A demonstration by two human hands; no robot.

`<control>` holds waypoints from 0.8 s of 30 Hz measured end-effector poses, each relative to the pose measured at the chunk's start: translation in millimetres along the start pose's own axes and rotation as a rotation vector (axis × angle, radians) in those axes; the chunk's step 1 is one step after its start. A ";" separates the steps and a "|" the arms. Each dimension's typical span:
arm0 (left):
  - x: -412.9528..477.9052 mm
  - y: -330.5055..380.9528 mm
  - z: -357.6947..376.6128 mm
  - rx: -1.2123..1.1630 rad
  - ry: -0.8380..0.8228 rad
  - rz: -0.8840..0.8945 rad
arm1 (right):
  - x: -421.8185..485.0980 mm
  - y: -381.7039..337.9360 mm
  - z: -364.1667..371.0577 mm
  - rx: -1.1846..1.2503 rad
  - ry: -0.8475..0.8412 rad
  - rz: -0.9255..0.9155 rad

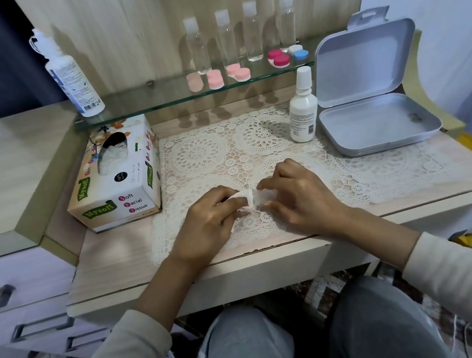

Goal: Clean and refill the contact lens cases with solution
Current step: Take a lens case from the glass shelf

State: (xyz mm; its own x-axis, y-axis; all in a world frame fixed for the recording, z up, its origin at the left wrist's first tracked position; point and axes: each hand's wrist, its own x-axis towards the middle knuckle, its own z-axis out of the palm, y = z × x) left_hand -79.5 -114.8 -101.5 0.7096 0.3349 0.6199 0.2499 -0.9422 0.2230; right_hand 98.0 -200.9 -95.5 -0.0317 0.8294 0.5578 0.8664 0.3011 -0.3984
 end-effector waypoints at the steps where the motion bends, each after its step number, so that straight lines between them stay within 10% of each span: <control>1: 0.1 0.2 0.7 0.010 -0.005 -0.002 | 0.1 0.0 0.3 0.003 0.002 -0.001; 24: 1.5 2.7 3.2 -0.044 0.049 -0.065 | -0.2 0.9 2.2 -0.065 0.108 -0.047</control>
State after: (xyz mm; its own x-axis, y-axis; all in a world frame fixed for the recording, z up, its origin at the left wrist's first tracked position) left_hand -75.7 -116.9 -102.4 0.6598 0.3963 0.6384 0.2646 -0.9177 0.2962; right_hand 97.7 -199.7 -97.6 -0.0218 0.7586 0.6512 0.8957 0.3041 -0.3243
